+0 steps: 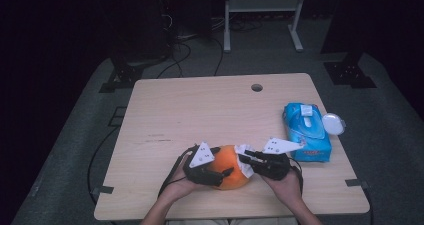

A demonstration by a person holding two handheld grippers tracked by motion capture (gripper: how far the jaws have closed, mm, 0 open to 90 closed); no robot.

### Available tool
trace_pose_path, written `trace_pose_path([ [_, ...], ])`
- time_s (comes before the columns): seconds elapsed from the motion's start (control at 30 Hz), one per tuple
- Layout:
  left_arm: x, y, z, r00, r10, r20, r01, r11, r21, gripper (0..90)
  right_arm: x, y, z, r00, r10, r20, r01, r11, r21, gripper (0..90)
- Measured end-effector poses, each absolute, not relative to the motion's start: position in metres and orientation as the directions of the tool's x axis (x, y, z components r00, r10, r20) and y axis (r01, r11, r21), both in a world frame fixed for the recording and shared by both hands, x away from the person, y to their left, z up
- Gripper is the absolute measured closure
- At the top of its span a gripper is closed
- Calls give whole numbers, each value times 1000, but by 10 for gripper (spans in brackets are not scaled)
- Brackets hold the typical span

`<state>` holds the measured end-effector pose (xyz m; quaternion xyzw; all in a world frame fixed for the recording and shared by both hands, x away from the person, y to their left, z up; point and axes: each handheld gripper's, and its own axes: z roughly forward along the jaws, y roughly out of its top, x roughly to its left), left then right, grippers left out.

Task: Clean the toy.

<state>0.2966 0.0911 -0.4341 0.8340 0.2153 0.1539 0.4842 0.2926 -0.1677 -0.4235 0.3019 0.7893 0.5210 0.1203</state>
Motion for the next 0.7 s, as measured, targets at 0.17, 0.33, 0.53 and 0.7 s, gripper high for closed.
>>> trace_pose_path([
  [0.17, 302, 100, -437, 848, 530, 3, 256, -414, 873, 231, 299, -177, -431, -753, 633, 181, 412, 237, 880, 765],
  [0.33, 299, 96, -429, 853, 521, 36, 203, -394, 896, 194, 291, -163, -423, -791, 595, 142, 352, 252, 901, 764],
  [0.53, 304, 102, -435, 848, 530, -6, 264, -413, 872, 236, 301, -174, -435, -766, 608, 209, 413, 215, 885, 764],
  [0.7, 305, 105, -438, 843, 538, -21, 281, -405, 870, 239, 306, -182, -442, -736, 646, 202, 436, 224, 872, 764],
])
